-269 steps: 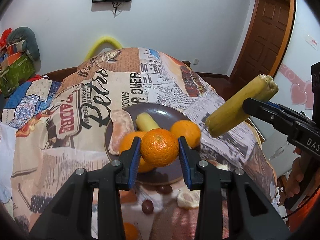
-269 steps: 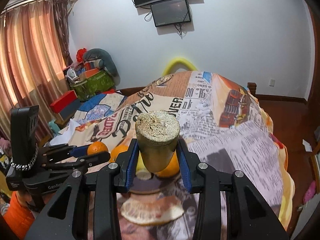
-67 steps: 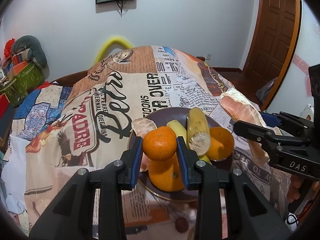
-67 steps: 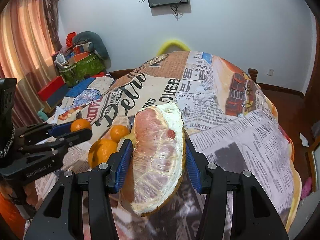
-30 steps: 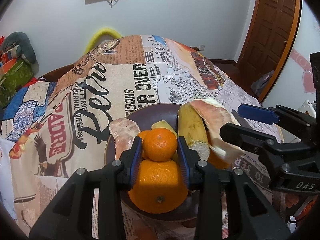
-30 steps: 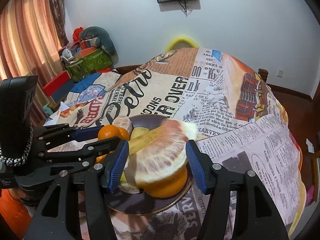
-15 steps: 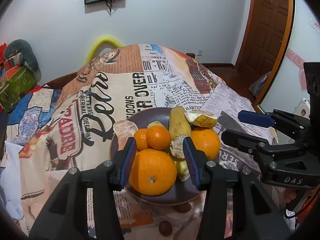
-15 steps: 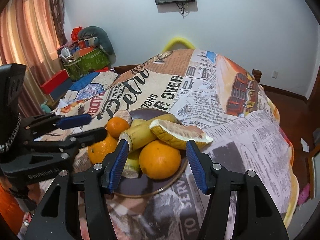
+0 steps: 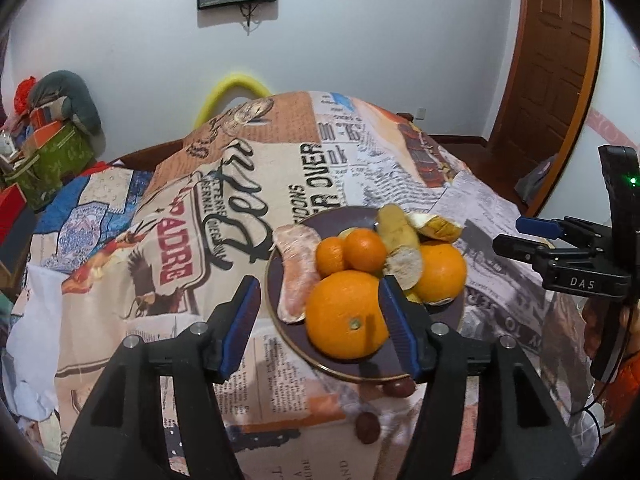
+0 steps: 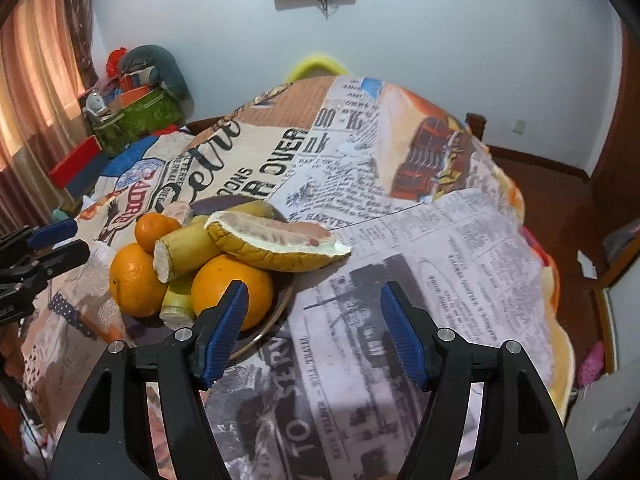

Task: Organize fruits
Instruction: 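Lower the pomelo wedge onto the fruit pile with the right gripper, then adjust the pomelo wedge on top of the pile and release it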

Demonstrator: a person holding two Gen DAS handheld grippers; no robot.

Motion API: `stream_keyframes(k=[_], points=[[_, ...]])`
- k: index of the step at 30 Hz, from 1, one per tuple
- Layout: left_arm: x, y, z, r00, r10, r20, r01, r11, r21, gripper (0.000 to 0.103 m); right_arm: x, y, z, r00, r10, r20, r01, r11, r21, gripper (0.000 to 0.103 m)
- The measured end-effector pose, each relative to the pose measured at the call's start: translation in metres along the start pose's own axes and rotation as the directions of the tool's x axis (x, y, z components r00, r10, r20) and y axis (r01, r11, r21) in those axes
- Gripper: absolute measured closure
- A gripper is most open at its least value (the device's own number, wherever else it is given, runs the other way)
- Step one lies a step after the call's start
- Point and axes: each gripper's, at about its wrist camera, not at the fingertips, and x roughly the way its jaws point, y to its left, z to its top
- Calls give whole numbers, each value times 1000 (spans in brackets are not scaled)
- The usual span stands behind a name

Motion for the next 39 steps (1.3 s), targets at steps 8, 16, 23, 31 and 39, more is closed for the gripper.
stream_keyframes(k=[8, 16, 23, 31, 39], points=[[16, 8, -9, 1000, 11, -28, -11, 1000, -13, 42, 24, 38, 6, 1000, 18, 5, -18, 996, -90, 37], [23, 14, -12, 1000, -11, -25, 10, 999, -34, 42, 42, 37, 16, 1000, -3, 23, 5, 996, -92, 47], [26, 21, -14, 999, -21, -27, 19, 997, -72, 42, 35, 49, 16, 997, -33, 70, 43, 988, -149, 72], [14, 23, -11, 1000, -20, -7, 19, 997, -78, 42, 6, 53, 33, 990, 15, 139, 5, 990, -143, 85], [0, 22, -7, 1000, -20, 18, 22, 997, -76, 42, -13, 85, 24, 984, 69, 164, -30, 974, -225, 85]])
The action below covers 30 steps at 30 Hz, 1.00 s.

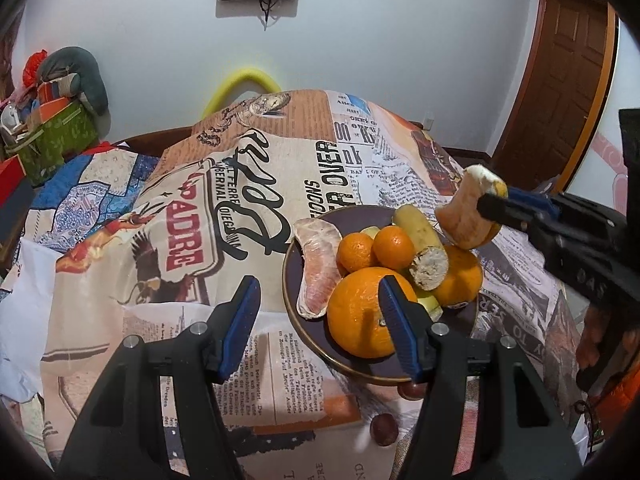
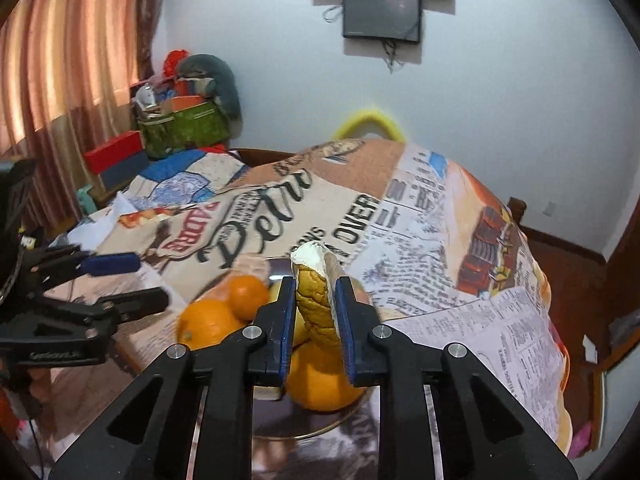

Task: Organize fruits
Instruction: 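Adjust the pomelo wedge on top of the pile and release it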

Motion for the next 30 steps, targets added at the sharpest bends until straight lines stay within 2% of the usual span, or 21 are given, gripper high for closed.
stream_keyframes(k=[5, 8, 11, 14, 18, 25, 30], points=[[-3, 0, -2, 1000, 2, -3, -2, 1000, 1, 42, 6, 19, -10, 1000, 23, -17, -24, 999, -37, 81], [-6, 2, -3, 1000, 5, -4, -5, 1000, 1, 42, 14, 22, -11, 995, 89, -48, -90, 996, -7, 76], [-8, 2, -4, 1000, 8, -2, -8, 1000, 2, 42, 19, 22, -12, 990, 120, -74, -119, 993, 18, 66], [-11, 3, -5, 1000, 10, -4, -10, 1000, 3, 42, 20, 20, -12, 984, 155, -90, -151, 987, 55, 61], [-16, 1, -8, 1000, 8, -5, -8, 1000, 2, 42, 16, 23, -14, 981, 157, -111, -151, 986, 66, 47], [-30, -7, -11, 1000, 4, 0, -4, 1000, 13, 42, -2, 23, -20, 987, 123, -108, -116, 991, 65, 46], [-40, -11, -17, 1000, -5, -9, 5, 1000, 11, 42, -16, 15, -28, 988, 113, -104, -101, 989, 108, 46]])
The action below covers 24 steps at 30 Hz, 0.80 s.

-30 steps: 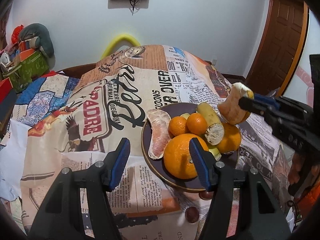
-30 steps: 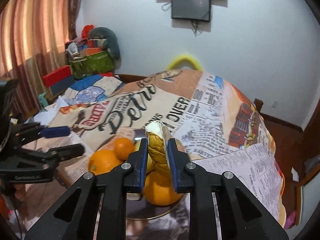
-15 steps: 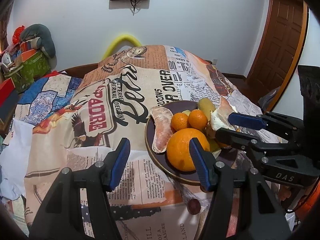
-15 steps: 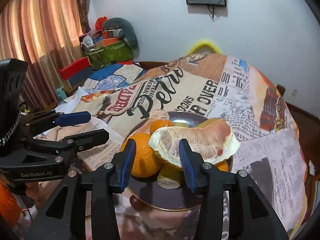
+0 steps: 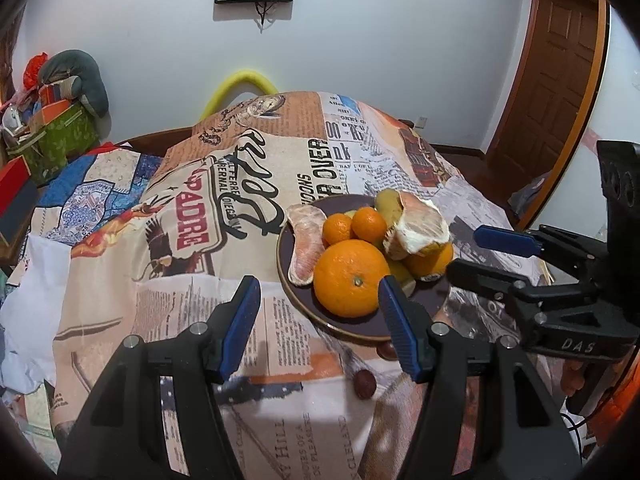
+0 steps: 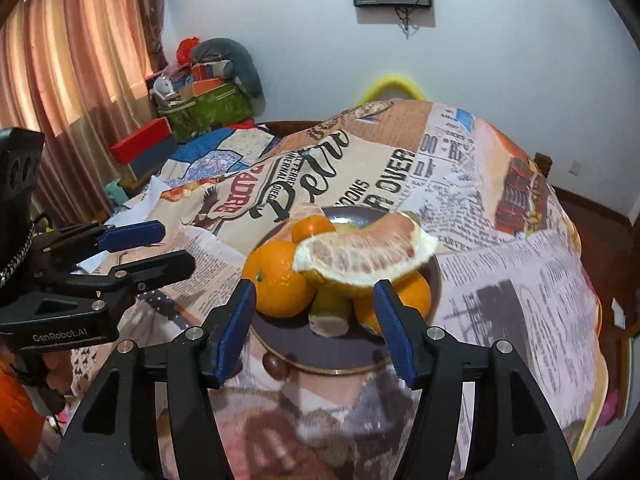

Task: Organize fruits
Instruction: 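Adjust the pomelo wedge on top of the pile and release it, then grasp a brown date from the table with the left gripper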

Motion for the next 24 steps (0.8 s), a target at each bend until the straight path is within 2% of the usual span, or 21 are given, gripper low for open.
stream_keyframes(k=[6, 17, 24], points=[[0, -4, -15, 999, -11, -36, 11, 1000, -5, 42, -5, -6, -18, 999, -33, -38, 34, 999, 29, 46], [26, -18, -52, 988, -37, -149, 37, 999, -6, 43, -3, -13, -55, 994, -20, -110, 29, 996, 86, 45], [44, -30, -66, 976, -52, -213, 59, 998, 22, 58, 7, -15, -73, 988, 1, -152, 20, 991, 135, 45]])
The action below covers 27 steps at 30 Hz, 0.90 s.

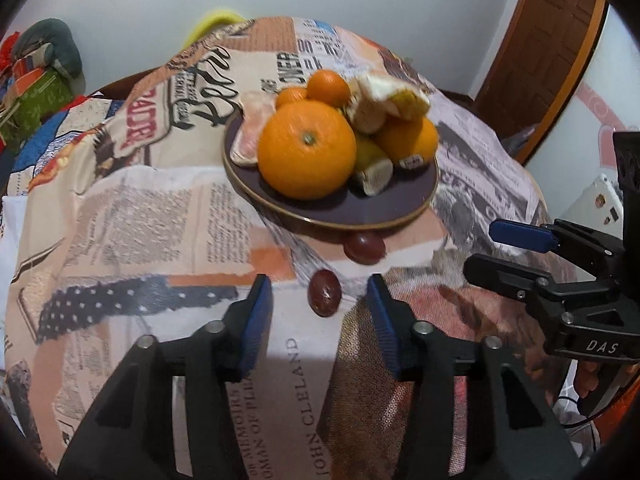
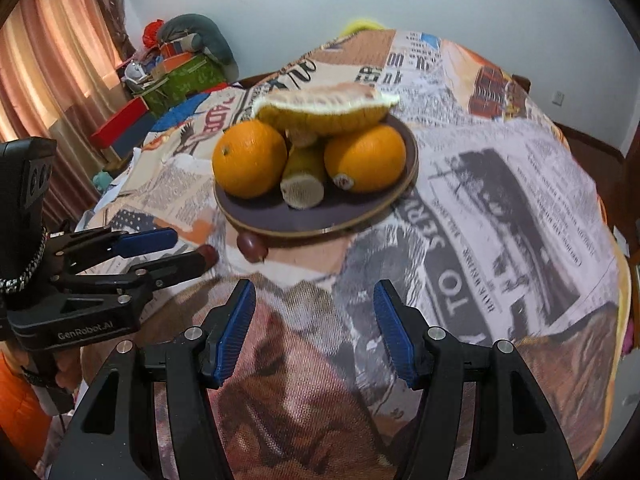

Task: Organize fruits
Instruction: 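Grasp a brown date from the table with the left gripper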

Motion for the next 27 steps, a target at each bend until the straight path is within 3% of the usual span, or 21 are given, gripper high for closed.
stream_keyframes(k=[3, 14, 16, 19, 27], points=[[8, -2, -2, 1000, -19, -25, 19, 1000, 3, 63, 5, 0, 0, 1000, -21, -19, 21, 1000, 6, 45], [11, 4, -4, 1000, -9, -2, 9, 1000, -1, 82, 17, 18, 10, 1000, 20, -22, -22, 998, -63, 46], [7, 6, -4, 1000, -25, -3, 25, 1000, -9, 88, 23, 22, 12, 998, 46, -37, -49, 997, -67, 55], [-1, 10, -5, 1000, 5, 14, -5, 1000, -3, 89, 32, 29, 15, 997, 59, -58, -64, 994, -87, 62], [-14, 30, -6, 999, 23, 40, -22, 999, -39, 89, 50, 40, 25, 994, 56, -94, -68, 989, -131, 74]])
